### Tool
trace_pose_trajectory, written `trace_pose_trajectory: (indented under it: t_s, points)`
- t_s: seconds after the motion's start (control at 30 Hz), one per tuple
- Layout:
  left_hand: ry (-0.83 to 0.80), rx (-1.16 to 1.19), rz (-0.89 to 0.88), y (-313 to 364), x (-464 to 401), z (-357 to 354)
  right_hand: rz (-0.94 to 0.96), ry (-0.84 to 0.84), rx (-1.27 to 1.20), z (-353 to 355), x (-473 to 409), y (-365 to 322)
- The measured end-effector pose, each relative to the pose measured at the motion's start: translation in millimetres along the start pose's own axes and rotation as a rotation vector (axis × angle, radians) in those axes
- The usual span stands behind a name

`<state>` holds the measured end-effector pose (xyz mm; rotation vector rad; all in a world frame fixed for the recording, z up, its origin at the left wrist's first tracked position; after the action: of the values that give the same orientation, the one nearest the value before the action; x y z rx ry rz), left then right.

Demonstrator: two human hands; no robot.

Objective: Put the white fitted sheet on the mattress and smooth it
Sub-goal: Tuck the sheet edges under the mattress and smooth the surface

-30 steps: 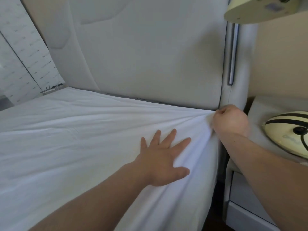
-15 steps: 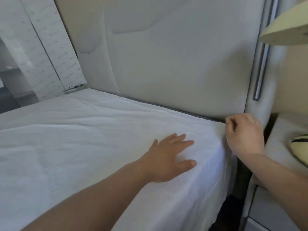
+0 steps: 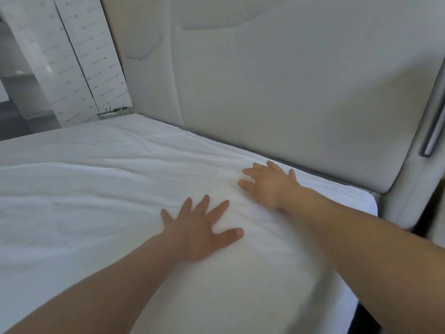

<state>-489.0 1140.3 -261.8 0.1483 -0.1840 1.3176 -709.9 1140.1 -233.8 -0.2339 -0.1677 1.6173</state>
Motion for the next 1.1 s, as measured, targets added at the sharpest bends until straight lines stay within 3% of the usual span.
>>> trace_pose_trajectory:
  t_s: [0.27,0.4,0.5,0.67,0.83,0.97,1.1]
  points:
    - [-0.075,-0.002,-0.131,14,-25,14,-0.146,-0.096,0.167,-13,-20,55]
    - [-0.242,0.161,-0.157,-7,-27,50,-0.209,-0.289,0.173,18,-36,42]
    - [-0.29,0.398,-0.08,-49,-32,105,-0.188,-0.396,0.152,75,-63,7]
    - [-0.355,0.359,0.045,-113,-33,192,-0.191,-0.422,0.093,162,-104,-46]
    - [-0.416,0.327,0.166,-142,-71,253,-0.201,-0.405,0.026,218,-174,-51]
    - [-0.458,0.323,0.271,-134,-127,261,-0.125,-0.356,0.034,213,-251,-34]
    - [-0.508,0.308,0.345,-106,-179,236,0.017,-0.429,0.066,158,-317,-22]
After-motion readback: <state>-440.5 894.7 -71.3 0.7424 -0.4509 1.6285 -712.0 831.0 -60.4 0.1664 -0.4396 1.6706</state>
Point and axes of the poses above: each hand's wrist, its own x-axis away from the middle knuckle, its own z-axis out of the back of the hand, y = z × x, the point moved 2 cm from there along -x, towards the middle knuckle, and after that the axes turned 14 degrees about z, right-handed, at the moved point
